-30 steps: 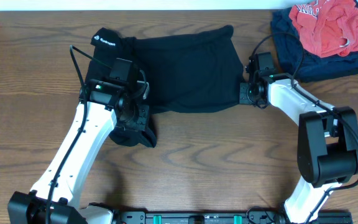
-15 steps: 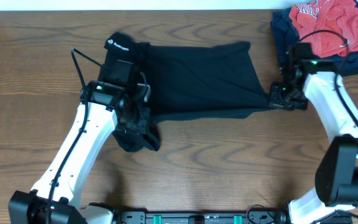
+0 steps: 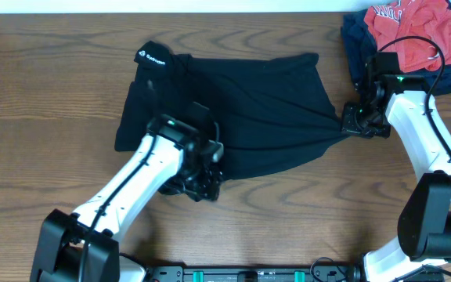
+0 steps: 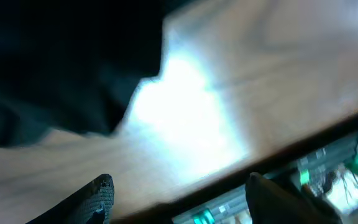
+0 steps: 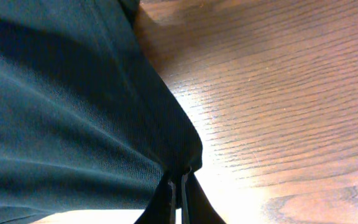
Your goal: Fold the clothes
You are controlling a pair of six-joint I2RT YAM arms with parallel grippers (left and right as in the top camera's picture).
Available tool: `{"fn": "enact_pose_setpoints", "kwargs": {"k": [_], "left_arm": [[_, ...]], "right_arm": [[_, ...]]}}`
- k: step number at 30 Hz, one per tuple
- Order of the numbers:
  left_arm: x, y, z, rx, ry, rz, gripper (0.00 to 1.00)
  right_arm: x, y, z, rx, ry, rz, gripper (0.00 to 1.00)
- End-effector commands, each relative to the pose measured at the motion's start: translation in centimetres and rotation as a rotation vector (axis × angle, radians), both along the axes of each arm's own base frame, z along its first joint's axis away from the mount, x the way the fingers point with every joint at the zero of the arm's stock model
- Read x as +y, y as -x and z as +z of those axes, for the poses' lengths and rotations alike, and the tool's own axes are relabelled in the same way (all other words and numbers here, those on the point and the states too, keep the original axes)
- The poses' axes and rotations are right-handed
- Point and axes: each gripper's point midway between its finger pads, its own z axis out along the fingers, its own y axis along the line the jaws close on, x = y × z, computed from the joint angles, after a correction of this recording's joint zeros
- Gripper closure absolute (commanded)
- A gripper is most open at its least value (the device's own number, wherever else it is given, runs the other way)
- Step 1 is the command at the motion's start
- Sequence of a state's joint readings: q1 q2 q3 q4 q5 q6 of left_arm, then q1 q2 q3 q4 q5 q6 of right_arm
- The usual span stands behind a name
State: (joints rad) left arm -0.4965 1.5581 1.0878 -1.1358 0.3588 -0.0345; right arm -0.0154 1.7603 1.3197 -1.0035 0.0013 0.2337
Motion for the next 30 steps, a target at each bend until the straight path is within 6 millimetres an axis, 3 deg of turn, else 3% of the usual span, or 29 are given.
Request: {"fn": "enact_pose_setpoints", "kwargs": {"k": [1,4,13,17,21,23,26,30], "left_arm": [[0.0,1.3,0.2,0.065,-0.019,0.045,0.30],[0.5,1.8,-0.4,0.088,-0.053,0.093,0.30],[3.3,0.0,-5.6,-0.055,-0.222,0.277,0.30],[5.2,-1.7,-6.1,-0.158,-0.334,0.389,0.31],[5.1,-3.3,-6.3,-0.224,-0.329,0.415,0.31],[4.8,-3.8,-6.4,-0.239,-0.316,0.419,0.38],[4.6,-4.2,-6.6,-0.251,-0.305,0.422,0.66],[4.7,-4.0,-6.8,-0.245,-0.310,0.420,0.92]], "right_arm": [[-0.5,-0.3,0.3,-0.014,0.022,0.007,0.99],[-0.5,-0.6,0.3,-0.024,0.022,0.008,0.98],[-0.5,-1.2,0.4,-0.051,0.022,0.007,0.97],[-0.5,-1.4,0.5,-0.056,0.023,0.007,0.97],[-0.5,-1.4,0.5,-0.058,0.023,0.007,0.97],[-0.5,-1.4,0.5,-0.058,0.023,0.007,0.97],[-0.5,-1.4,0.5,-0.058,0.023,0.007,0.97],[-0.5,-1.4,0.5,-0.058,0.023,0.007,0.96]]}}
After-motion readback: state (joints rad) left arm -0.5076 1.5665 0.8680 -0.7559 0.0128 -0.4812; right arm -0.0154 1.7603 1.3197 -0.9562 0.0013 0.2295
